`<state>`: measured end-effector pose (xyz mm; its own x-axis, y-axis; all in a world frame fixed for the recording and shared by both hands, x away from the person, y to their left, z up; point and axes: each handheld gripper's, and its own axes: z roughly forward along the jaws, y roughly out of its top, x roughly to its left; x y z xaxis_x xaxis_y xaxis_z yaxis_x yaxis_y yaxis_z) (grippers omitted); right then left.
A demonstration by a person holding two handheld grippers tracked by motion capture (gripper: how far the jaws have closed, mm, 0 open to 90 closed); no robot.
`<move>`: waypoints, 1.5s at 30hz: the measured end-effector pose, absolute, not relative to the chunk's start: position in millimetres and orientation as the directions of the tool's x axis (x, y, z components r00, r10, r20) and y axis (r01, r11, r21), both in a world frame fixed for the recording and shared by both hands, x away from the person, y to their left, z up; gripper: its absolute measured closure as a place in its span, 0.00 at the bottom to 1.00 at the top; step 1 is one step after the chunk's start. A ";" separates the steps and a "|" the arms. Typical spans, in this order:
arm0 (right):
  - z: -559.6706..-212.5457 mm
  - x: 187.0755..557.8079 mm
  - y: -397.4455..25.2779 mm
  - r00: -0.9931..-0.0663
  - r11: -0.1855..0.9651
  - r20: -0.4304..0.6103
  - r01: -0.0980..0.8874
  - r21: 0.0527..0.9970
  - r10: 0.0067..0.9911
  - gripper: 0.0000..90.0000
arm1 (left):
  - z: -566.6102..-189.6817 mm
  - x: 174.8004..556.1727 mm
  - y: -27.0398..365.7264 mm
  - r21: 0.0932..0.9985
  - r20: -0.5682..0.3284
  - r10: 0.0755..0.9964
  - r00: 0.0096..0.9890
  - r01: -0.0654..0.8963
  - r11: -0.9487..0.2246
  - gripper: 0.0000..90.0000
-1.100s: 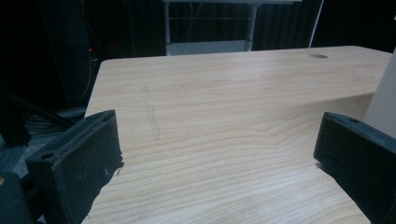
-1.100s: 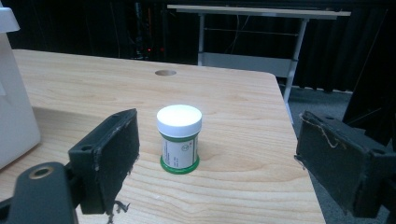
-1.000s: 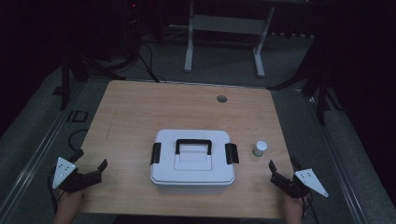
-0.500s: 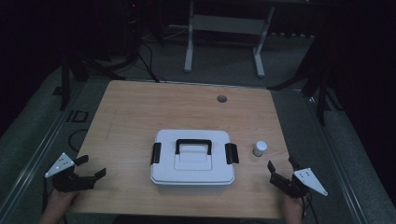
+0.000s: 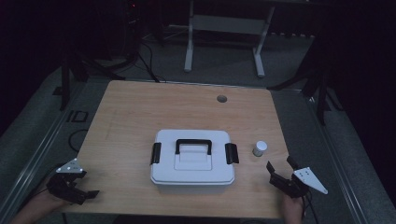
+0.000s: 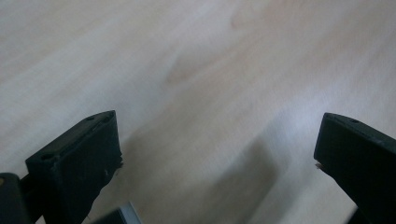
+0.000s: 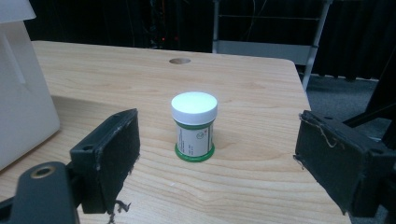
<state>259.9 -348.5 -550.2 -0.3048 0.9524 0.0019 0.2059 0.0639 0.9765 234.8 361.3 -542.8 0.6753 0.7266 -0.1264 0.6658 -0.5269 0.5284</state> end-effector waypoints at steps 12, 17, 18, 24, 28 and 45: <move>-550.3 259.5 -349.2 -0.308 0.062 0.004 0.204 0.977 0.951 0.15 | -533.9 242.4 345.0 0.223 -0.093 0.684 0.724 0.685 -0.694 0.00; -550.4 259.5 -349.4 -0.309 0.061 0.006 0.204 0.977 0.951 0.15 | -525.2 246.5 339.5 0.125 -0.087 0.663 0.743 0.669 -0.733 0.00; -550.5 259.6 -349.3 -0.309 0.060 0.006 0.204 0.977 0.951 0.15 | -523.0 247.1 338.4 0.103 -0.081 0.653 0.753 0.658 -0.746 0.00; -550.5 259.7 -349.0 -0.310 0.063 0.003 0.204 0.977 0.951 0.15 | -506.1 256.3 332.8 -0.022 -0.073 0.632 0.772 0.632 -0.775 0.00; -550.5 259.8 -348.6 -0.313 0.067 0.000 0.205 0.976 0.950 0.15 | -493.8 262.5 326.7 -0.039 -0.073 0.620 0.781 0.619 -0.784 0.00; -550.7 260.0 -348.2 -0.314 0.073 -0.005 0.205 0.976 0.949 0.15 | -442.4 277.3 283.7 0.022 -0.070 0.526 0.847 0.529 -0.848 0.00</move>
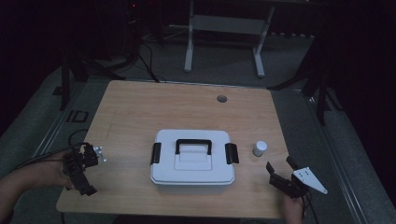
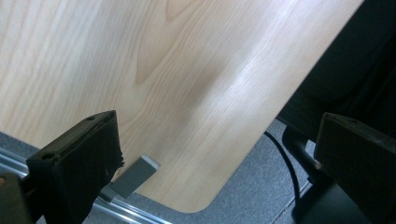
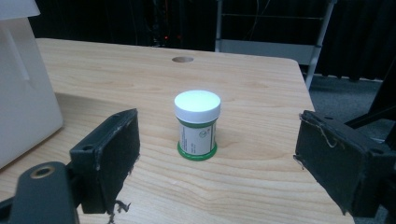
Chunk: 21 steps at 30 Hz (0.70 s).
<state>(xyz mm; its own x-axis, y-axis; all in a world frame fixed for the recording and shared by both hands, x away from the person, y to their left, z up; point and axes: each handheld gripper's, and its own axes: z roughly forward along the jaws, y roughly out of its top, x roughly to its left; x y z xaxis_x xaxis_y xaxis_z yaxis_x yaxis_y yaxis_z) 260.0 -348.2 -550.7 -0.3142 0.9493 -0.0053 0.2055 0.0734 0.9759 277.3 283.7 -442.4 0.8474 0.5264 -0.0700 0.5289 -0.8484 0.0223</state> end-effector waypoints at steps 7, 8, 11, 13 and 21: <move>-550.5 258.9 -347.1 -0.274 0.065 -0.008 0.203 0.977 0.962 0.15 | -415.8 288.8 262.4 0.061 -0.056 0.495 0.867 0.497 -0.865 0.00; -550.7 259.3 -346.4 -0.278 0.076 -0.016 0.206 0.976 0.960 0.15 | -413.4 290.2 259.9 0.065 -0.058 0.488 0.871 0.491 -0.869 0.00; -550.7 259.4 -345.2 -0.283 0.084 -0.024 0.204 0.975 0.959 0.15 | -405.9 295.6 247.0 0.057 -0.051 0.467 0.883 0.469 -0.881 0.00; -550.8 259.4 -345.5 -0.283 0.083 -0.022 0.205 0.975 0.959 0.15 | -402.1 298.3 239.4 0.052 -0.046 0.449 0.893 0.451 -0.891 0.00; -551.0 259.6 -345.8 -0.292 0.082 -0.019 0.207 0.975 0.956 0.15 | -389.8 307.1 209.5 0.066 -0.073 0.381 0.922 0.385 -0.920 0.00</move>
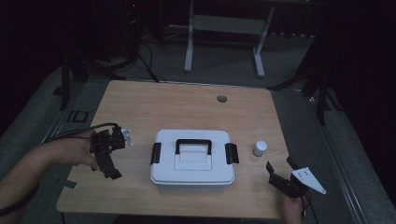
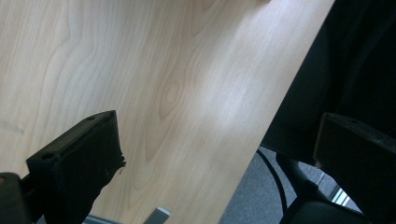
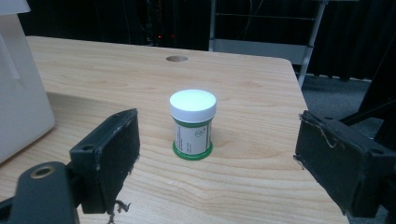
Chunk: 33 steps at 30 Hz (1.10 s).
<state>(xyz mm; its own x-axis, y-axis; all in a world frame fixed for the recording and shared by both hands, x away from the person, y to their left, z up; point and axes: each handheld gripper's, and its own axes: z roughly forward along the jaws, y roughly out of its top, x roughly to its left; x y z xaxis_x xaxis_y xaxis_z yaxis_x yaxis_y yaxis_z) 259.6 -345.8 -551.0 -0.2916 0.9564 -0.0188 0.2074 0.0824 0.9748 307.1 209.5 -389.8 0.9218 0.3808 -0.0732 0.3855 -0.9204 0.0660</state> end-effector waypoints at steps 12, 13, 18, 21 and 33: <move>-551.3 260.1 -346.0 -0.299 0.082 -0.016 0.210 0.974 0.954 0.15 | -367.3 318.9 164.0 0.052 -0.043 0.293 0.955 0.295 -0.954 0.00; -551.3 260.2 -346.0 -0.300 0.083 -0.017 0.210 0.974 0.954 0.15 | -366.3 320.0 159.8 0.045 -0.037 0.285 0.958 0.286 -0.957 0.00; -551.5 260.3 -346.4 -0.305 0.075 -0.006 0.217 0.973 0.952 0.15 | -361.9 325.4 139.6 0.041 -0.024 0.245 0.969 0.246 -0.968 0.00; -551.5 260.0 -345.6 -0.308 0.081 -0.010 0.216 0.973 0.951 0.15 | -359.7 326.7 129.0 0.039 -0.015 0.222 0.975 0.223 -0.974 0.00; -551.5 259.7 -347.3 -0.307 0.067 0.001 0.213 0.975 0.952 0.15 | -361.5 333.7 86.1 0.048 -0.018 0.139 0.990 0.140 -0.989 0.00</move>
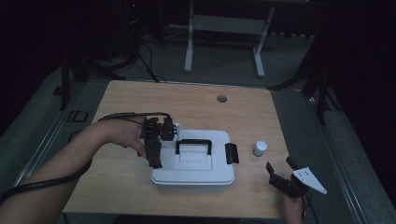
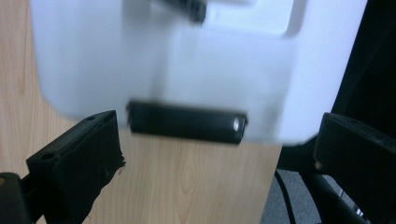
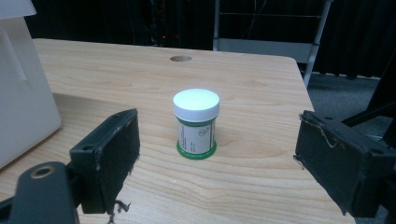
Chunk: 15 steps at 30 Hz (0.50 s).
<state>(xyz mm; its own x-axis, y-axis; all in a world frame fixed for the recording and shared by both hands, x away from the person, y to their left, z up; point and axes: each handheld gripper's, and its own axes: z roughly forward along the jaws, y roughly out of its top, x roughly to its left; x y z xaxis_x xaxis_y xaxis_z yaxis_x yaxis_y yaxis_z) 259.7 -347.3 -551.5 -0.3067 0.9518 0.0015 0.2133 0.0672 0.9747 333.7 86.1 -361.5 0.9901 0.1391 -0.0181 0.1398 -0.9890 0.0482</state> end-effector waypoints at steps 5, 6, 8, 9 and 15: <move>-551.5 259.7 -347.3 -0.309 0.066 0.003 0.213 0.975 0.951 0.15 | -361.1 334.5 71.5 0.044 -0.020 0.107 0.994 0.108 -0.993 0.00; -551.6 259.7 -347.4 -0.309 0.066 0.003 0.213 0.975 0.951 0.15 | -361.9 335.5 63.7 0.041 -0.016 0.085 0.996 0.086 -0.995 0.00; -551.6 259.7 -347.8 -0.309 0.064 0.005 0.213 0.975 0.951 0.15 | -363.3 336.9 58.9 0.031 -0.017 0.071 0.997 0.071 -0.997 0.00; -551.6 259.8 -348.1 -0.310 0.065 0.004 0.212 0.975 0.951 0.15 | -364.0 338.1 56.6 0.031 -0.016 0.071 0.997 0.071 -0.997 0.00; -551.7 259.6 -349.0 -0.313 0.057 0.012 0.211 0.976 0.950 0.15 | -367.4 342.4 46.7 0.032 0.024 0.036 0.999 0.036 -0.999 0.17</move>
<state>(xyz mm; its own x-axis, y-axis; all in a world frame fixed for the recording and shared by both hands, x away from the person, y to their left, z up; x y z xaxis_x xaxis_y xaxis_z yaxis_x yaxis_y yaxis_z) 259.6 -349.0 -551.7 -0.3126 0.9498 0.0116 0.2110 0.0575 0.9758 342.4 46.7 -367.4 0.9991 0.0364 0.0237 0.0356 -0.9988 0.0322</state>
